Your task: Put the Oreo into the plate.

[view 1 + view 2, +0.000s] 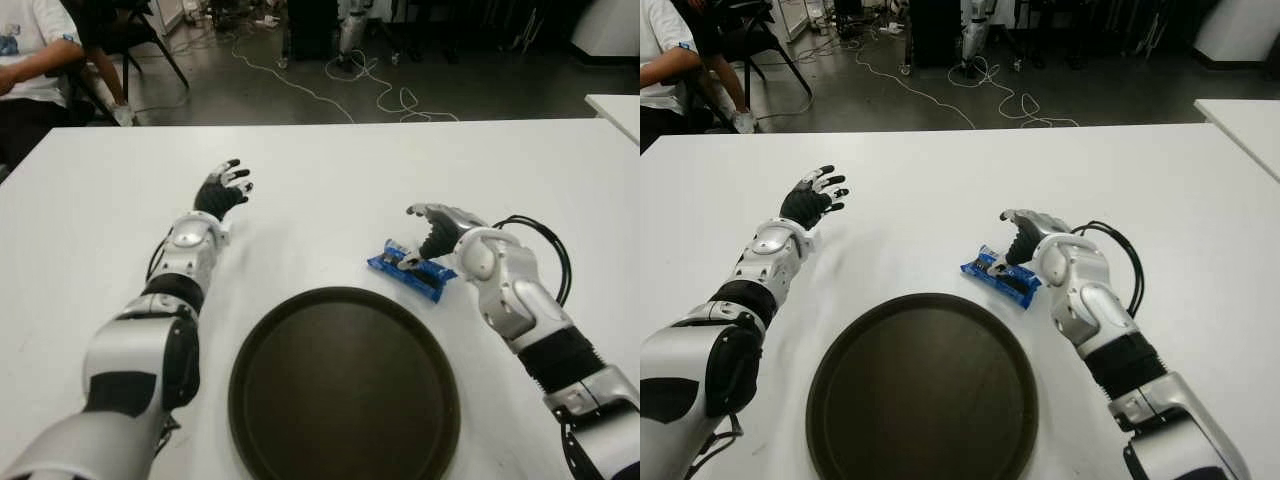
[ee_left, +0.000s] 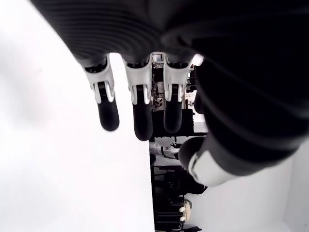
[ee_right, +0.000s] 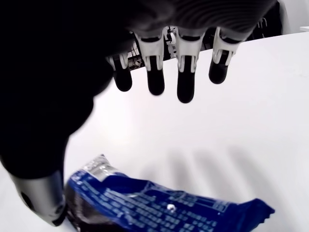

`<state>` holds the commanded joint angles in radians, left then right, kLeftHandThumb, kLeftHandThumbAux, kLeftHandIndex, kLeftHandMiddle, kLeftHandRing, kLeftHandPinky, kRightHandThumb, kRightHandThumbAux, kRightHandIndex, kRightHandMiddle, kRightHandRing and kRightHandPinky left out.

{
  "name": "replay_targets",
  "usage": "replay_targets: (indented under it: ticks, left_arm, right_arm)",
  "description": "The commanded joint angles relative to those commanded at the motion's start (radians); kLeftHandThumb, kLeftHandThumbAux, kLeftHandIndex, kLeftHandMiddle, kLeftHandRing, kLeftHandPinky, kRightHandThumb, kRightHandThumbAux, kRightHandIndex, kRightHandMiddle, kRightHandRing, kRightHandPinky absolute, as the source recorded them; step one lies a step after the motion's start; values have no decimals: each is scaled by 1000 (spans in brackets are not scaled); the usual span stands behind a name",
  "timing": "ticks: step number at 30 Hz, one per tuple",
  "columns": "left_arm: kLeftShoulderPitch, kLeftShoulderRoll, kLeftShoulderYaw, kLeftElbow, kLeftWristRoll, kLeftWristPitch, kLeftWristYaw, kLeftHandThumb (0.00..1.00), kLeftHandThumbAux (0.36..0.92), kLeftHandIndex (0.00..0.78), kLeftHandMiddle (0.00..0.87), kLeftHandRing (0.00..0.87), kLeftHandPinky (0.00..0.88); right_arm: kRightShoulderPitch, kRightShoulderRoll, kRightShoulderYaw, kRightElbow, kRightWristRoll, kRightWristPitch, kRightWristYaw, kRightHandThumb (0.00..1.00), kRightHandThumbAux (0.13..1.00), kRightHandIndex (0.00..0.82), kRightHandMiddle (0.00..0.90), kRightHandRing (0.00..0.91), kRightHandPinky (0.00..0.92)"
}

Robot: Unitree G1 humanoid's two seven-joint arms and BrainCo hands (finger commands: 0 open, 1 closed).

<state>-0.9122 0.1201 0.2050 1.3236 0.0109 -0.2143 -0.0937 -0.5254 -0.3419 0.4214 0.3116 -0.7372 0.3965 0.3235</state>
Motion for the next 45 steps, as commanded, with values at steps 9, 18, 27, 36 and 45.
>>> replay_targets:
  ticks: [9,18,27,36,45]
  left_arm:
    - [-1,-1,-2,0,4,0,3,0,779,107,187,193,210]
    - [-1,-2,-4,0,10,-2,10,0,774,103,182,187,199]
    - [-2,-3,-5,0,12,-2,11,1,772,108,188,195,218]
    - [0,-3,-6,-1,11,-6,9,1,773,107,188,195,214]
    - [0,-4,-4,-2,8,-9,8,9,769,106,187,195,215]
  right_arm:
    - [-30,26,2,160,15,-80,-116,0,729,158,163,143,97]
    - [-60,46,4,288,26,-148,-184,0,750,151,167,155,104]
    - [-81,62,6,373,39,-203,-234,0,778,130,142,129,84]
    - [-104,74,6,445,58,-232,-254,0,789,124,136,126,96]
    - [-122,85,5,502,58,-239,-291,0,771,134,137,127,95]
